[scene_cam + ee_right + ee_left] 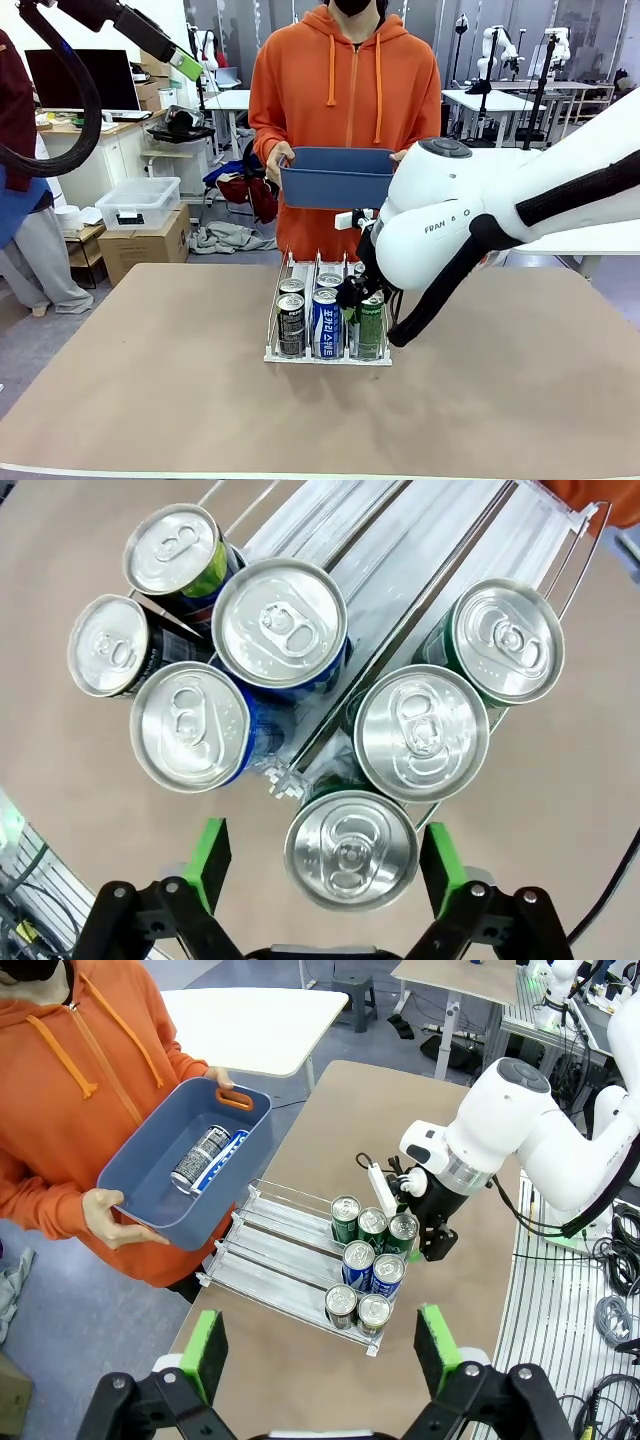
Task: Fill the beverage cans into the dispenser.
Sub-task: Place the picked Sprite in the line of the Automatic Can Dispenser with the same cans, then pick up the Pepsi coke handed by the human.
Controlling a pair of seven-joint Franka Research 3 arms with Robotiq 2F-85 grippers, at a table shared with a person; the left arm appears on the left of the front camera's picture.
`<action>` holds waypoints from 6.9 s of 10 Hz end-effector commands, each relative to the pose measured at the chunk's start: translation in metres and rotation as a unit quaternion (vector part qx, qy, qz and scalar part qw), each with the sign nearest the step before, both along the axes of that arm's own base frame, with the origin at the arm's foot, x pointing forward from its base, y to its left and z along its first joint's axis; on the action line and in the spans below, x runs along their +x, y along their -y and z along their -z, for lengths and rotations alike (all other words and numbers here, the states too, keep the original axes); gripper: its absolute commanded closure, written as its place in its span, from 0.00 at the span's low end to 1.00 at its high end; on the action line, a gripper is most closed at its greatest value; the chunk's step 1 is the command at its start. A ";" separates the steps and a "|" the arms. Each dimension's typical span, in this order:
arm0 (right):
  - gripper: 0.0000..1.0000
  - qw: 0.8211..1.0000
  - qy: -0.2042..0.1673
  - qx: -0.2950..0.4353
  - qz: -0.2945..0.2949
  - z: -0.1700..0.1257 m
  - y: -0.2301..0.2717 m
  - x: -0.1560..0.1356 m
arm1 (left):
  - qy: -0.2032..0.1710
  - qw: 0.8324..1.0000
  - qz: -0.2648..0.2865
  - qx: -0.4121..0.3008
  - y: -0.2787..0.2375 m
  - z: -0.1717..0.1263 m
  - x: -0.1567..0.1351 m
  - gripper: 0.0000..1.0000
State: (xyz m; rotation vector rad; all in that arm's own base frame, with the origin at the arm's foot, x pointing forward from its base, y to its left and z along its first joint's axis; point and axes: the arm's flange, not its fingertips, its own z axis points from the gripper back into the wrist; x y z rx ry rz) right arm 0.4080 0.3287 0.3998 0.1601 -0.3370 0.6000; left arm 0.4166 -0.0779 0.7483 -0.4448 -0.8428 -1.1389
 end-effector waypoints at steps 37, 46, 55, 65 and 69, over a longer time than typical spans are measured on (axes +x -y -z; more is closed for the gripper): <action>0.00 0.979 0.114 0.152 -0.073 -0.399 0.211 0.043 | -0.001 1.000 0.002 -0.005 -0.001 0.001 0.000 0.00; 0.00 0.980 0.121 0.145 -0.059 -0.405 0.212 0.045 | -0.001 1.000 0.002 -0.005 -0.001 0.001 0.000 0.00; 0.00 0.980 0.121 0.145 -0.059 -0.405 0.212 0.045 | -0.001 1.000 0.002 -0.005 -0.001 0.001 0.000 0.00; 0.00 0.980 0.121 0.145 -0.059 -0.405 0.212 0.045 | -0.001 1.000 0.002 -0.005 -0.001 0.001 0.000 0.00; 0.00 0.980 0.121 0.145 -0.059 -0.405 0.212 0.045 | -0.001 1.000 0.002 -0.005 -0.001 0.001 0.000 0.00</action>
